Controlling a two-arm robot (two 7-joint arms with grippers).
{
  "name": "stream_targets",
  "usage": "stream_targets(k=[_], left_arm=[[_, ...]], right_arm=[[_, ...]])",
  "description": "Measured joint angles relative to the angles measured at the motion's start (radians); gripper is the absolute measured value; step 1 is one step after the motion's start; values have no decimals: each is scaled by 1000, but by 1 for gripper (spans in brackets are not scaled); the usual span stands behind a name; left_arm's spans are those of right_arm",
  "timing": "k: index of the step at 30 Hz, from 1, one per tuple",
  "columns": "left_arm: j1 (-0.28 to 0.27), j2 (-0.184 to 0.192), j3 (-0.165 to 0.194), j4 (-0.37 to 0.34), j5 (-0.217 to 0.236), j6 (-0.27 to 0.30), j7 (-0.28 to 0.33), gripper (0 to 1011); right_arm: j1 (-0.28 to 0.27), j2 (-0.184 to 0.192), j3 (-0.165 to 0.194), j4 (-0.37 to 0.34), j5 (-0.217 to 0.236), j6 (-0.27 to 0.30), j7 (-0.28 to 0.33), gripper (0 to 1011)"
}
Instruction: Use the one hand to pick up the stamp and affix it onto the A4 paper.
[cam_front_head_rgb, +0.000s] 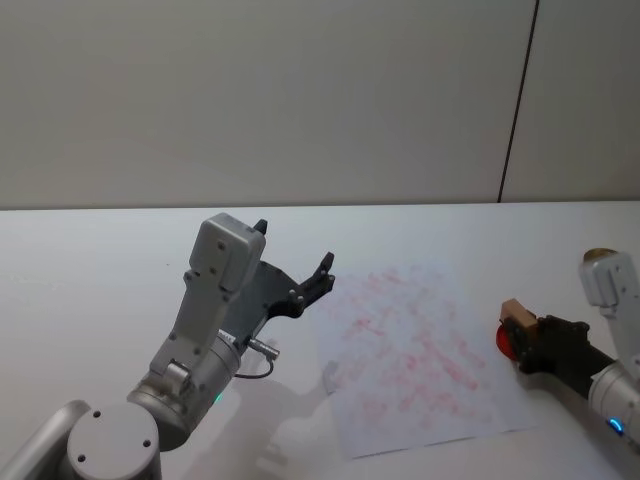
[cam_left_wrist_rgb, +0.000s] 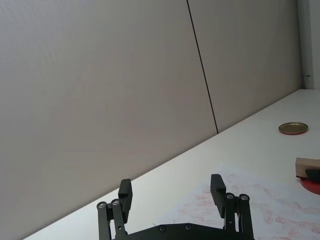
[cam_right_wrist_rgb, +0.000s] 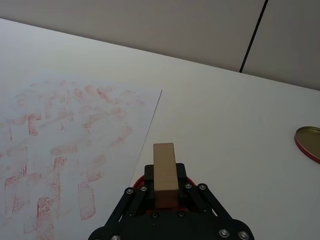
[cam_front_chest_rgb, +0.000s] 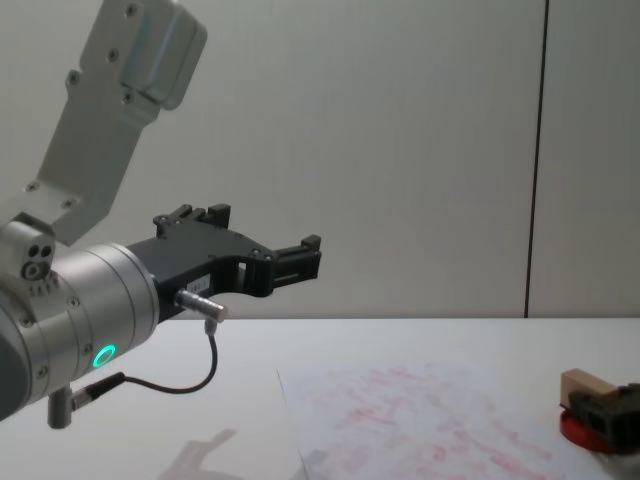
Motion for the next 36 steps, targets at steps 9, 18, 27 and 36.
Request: stream_targets(k=[9, 18, 27, 36], left_arm=[[0, 0, 0, 0, 0, 0, 0, 993], [0, 0, 0, 0, 0, 0, 0, 993], [0, 0, 0, 0, 0, 0, 0, 993], [0, 0, 0, 0, 0, 0, 0, 993]], right_arm=[[-5, 3, 1, -1, 2, 7, 0, 381], [-9, 4, 3, -7, 10, 4, -5, 705], [-21, 9, 6, -39, 15, -36, -10, 937], [-50, 19, 8, -133, 12, -70, -27, 1003]])
